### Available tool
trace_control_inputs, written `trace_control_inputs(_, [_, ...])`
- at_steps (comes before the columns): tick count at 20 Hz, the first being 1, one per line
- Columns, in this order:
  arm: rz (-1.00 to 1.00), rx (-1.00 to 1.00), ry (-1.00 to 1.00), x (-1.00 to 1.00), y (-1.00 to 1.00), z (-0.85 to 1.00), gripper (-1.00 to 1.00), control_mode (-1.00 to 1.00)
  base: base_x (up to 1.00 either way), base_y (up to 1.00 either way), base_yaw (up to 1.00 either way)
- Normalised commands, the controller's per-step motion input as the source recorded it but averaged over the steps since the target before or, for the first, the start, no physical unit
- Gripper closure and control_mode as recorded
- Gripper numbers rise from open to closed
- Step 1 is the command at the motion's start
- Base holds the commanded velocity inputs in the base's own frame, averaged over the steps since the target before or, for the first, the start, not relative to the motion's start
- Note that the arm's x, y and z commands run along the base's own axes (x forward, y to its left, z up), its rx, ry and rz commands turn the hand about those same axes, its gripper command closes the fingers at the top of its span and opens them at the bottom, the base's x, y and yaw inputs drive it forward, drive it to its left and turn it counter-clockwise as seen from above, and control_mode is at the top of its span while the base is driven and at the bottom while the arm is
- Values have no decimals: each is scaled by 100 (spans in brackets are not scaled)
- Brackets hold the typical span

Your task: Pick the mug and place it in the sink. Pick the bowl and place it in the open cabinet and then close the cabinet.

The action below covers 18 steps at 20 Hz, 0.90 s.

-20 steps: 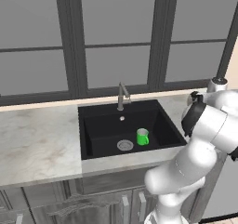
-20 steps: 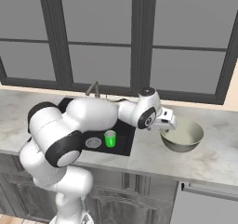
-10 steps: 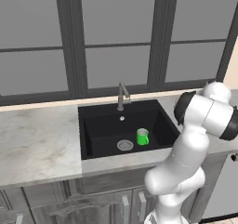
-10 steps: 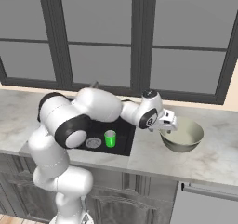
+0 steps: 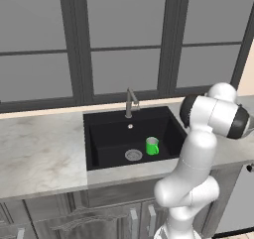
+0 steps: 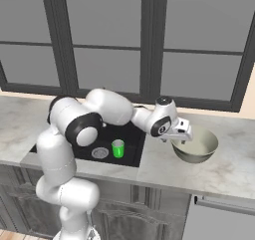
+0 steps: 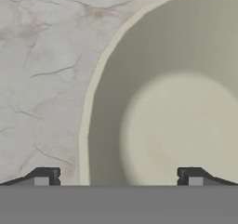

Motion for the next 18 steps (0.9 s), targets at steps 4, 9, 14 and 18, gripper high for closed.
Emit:
trace_control_inputs(4, [0,0,4,0,0,-7,-100,-100,0,0,0])
trace_control_inputs(9, [0,0,0,0,0,0,100,-100,0,0,0])
trace_control_inputs(14, [0,0,0,-7,0,0,100,-100,0,0,0])
trace_control_inputs(18, [0,0,0,-13,0,2,100,-100,0,0,0])
